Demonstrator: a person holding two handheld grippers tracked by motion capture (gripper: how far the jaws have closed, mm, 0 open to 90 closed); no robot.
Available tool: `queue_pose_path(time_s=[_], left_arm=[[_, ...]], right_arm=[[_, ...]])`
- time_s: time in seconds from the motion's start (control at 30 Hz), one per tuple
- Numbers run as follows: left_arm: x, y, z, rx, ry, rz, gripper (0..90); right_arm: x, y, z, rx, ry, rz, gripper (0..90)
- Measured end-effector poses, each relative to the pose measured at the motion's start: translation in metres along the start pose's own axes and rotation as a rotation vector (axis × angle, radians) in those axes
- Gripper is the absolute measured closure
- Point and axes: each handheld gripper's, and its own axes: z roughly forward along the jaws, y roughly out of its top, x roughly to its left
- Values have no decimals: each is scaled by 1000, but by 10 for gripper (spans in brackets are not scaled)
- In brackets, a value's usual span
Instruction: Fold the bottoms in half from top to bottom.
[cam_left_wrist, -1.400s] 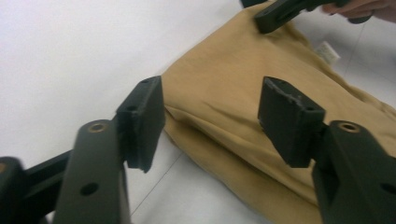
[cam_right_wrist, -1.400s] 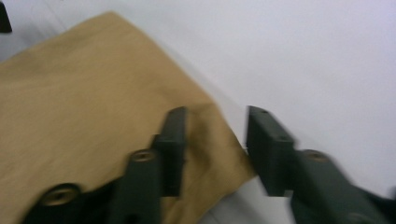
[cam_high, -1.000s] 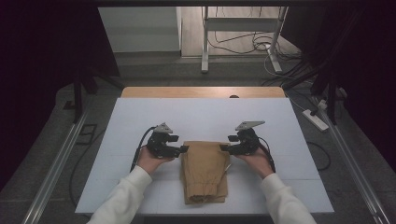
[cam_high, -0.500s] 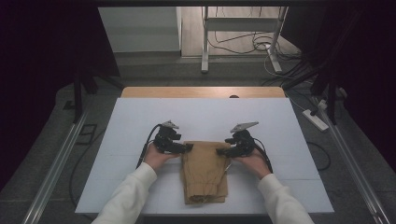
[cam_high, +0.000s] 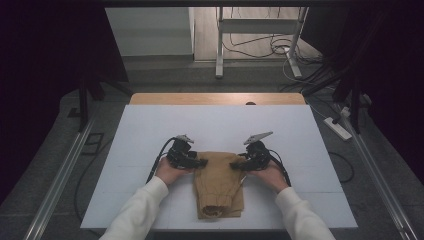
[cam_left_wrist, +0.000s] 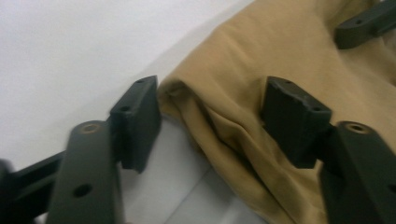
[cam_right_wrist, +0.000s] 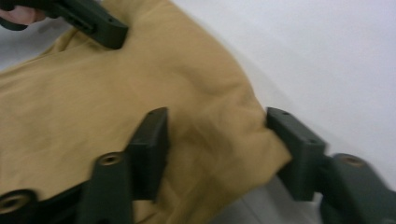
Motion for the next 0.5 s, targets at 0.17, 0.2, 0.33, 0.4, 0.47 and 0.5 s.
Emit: queue_pose_path(time_s=[0.17, 0.2, 0.33, 0.4, 0.47, 0.5], left_arm=[[1, -2, -1, 4, -24, -7, 546], [1, -3, -1, 5, -27, -7, 584], [1, -3, -2, -1, -42, -6, 672], [0, -3, -3, -4, -39, 11, 704], [-2, -2, -4, -6, -26, 29, 726], [-4, -2, -5, -10, -21, 35, 735]], right_arm=[[5, 1, 2, 24, 9, -28, 646], [6, 1, 2, 27, 4, -36, 671], [7, 1, 2, 27, -3, -51, 752], [8, 1, 2, 25, -4, -58, 780], [10, 2, 1, 24, -13, -72, 803], [10, 2, 1, 21, -16, -77, 808]])
